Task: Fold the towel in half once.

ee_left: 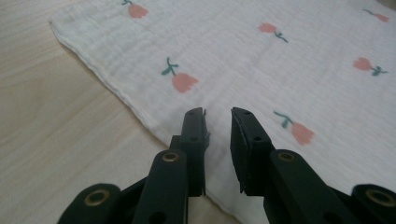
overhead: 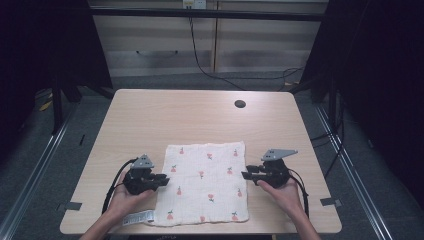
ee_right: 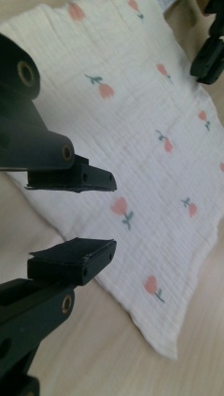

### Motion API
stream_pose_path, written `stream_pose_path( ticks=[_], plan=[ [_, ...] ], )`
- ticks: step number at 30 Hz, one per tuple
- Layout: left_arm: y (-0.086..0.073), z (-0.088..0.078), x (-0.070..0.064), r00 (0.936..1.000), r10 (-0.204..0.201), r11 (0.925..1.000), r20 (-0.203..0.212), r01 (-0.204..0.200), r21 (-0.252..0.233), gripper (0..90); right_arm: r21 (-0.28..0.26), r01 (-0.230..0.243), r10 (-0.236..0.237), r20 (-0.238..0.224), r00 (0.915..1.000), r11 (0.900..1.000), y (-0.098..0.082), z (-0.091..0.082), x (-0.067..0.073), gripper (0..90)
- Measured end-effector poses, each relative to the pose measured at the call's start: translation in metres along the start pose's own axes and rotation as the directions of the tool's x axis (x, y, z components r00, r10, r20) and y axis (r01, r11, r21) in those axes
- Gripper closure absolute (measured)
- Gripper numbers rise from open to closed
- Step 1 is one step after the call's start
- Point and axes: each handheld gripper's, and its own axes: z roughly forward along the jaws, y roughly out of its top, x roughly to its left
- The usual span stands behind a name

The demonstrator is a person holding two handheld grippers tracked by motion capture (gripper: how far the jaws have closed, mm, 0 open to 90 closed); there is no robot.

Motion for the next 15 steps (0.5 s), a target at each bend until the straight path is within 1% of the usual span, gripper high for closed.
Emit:
stream_pose_path(
  ticks=[3, 5, 6, 9, 11, 12, 13, 14, 15],
  plan=[
    [0.004, 0.004, 0.001, 1.0, -0.006, 1.0, -0.006, 0.006, -0.007, 73.6, -0.025, -0.005, 0.006, 0.01, 0.9999, 1.0, 0.008, 0.0, -0.008, 65.6],
    [0.007, 0.007, 0.002, 0.9999, -0.009, 0.9999, -0.008, 0.009, -0.014, 73.0, -0.028, -0.001, 0.002, 0.013, 0.9999, 1.0, 0.011, 0.0, -0.011, 65.6],
    [0.006, 0.011, 0.002, 0.9999, 0.003, 1.0, -0.014, -0.003, 0.006, 73.0, -0.027, 0.003, -0.002, 0.018, 0.9998, 1.0, 0.015, 0.003, -0.016, 65.6],
    [0.006, 0.011, 0.002, 0.9998, 0.015, 0.9999, -0.013, -0.015, 0.009, 72.4, -0.01, 0.012, -0.011, 0.042, 0.999, 1.0, 0.018, 0.01, -0.025, 66.0],
    [0.005, 0.011, 0.001, 0.9996, 0.021, 0.9998, -0.016, -0.021, 0.005, 72.3, 0.025, 0.016, -0.018, 0.066, 0.9977, 1.0, 0.017, 0.018, -0.029, 66.0],
    [0.004, 0.01, 0.0, 0.9995, 0.03, 0.9996, -0.013, -0.03, 0.002, 72.2, 0.034, 0.012, -0.014, 0.066, 0.9977, 0.999, 0.016, 0.021, -0.032, 65.9],
    [0.004, 0.01, 0.0, 0.9995, 0.03, 0.9996, -0.013, -0.03, 0.002, 72.2, 0.034, 0.012, -0.014, 0.066, 0.9977, 0.999, 0.016, 0.021, -0.032, 65.9],
    [0.003, 0.01, 0.001, 0.9995, 0.031, 0.9995, -0.009, -0.031, -0.004, 72.2, 0.05, 0.0, -0.004, 0.08, 0.9968, 0.999, 0.016, 0.027, -0.037, 66.0],
    [0.003, 0.01, 0.001, 0.9995, 0.03, 0.9995, -0.009, -0.03, -0.002, 72.2, 0.047, -0.005, 0.002, 0.081, 0.9967, 0.999, 0.018, 0.029, -0.04, 65.9]
  ],
)
